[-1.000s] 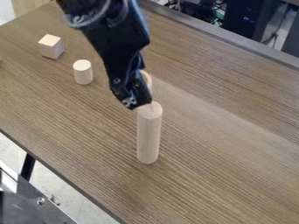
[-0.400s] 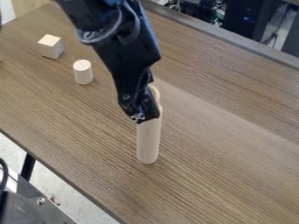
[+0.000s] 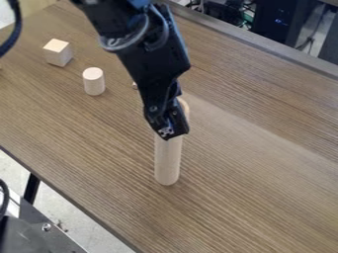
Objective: Take the ring and put it on the cylinder
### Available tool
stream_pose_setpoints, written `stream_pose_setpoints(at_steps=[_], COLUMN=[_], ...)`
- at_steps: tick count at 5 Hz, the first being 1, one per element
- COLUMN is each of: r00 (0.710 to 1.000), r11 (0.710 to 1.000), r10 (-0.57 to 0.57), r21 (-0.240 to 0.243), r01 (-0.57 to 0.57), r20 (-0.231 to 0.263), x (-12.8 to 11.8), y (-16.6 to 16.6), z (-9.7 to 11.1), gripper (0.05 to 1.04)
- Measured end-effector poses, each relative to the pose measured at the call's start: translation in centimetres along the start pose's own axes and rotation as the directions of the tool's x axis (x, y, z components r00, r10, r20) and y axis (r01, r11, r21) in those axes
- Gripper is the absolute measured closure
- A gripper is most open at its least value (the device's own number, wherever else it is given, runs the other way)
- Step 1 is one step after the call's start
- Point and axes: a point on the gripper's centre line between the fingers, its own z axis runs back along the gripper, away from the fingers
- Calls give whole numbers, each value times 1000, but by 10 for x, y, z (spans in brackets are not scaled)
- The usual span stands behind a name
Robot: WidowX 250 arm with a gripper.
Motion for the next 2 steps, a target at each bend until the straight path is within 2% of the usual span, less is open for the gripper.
stream_pose_setpoints(at_steps=[2], r00=[1000], r11=[1000], r10=[3], r21=[-2], r01=[-3], r20=[-2], x=[0], y=[4], z=[-2], gripper=[311])
